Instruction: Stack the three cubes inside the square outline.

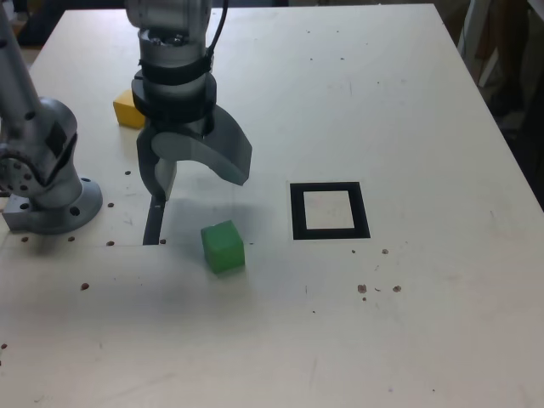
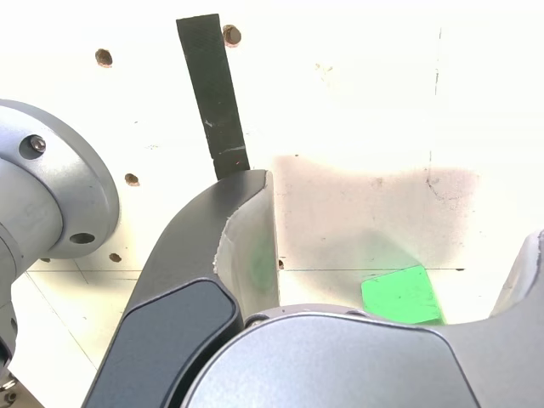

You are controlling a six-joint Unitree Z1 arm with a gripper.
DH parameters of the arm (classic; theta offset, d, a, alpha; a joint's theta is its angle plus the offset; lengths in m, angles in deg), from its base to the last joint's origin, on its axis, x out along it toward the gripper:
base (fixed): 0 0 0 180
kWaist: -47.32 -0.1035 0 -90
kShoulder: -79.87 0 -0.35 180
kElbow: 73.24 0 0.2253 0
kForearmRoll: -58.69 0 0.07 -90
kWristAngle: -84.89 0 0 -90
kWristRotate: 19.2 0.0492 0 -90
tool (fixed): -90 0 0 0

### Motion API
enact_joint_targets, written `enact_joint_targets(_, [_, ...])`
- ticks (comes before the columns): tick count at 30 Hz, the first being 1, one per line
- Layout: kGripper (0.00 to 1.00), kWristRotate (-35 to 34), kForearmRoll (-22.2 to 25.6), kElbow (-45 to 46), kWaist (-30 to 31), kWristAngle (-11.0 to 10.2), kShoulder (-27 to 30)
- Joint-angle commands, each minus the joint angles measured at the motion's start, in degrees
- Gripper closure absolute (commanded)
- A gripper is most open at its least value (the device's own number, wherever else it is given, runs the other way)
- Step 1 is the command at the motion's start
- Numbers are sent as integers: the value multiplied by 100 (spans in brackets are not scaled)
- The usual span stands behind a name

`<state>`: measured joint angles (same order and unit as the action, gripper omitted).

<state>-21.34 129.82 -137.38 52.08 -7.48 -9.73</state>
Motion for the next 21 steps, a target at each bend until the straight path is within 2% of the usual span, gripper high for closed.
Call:
enact_joint_targets(1, [1,11,1,12,8,-5,40])
enact_joint_targets(21, [1,11,26,38,8,8,132])
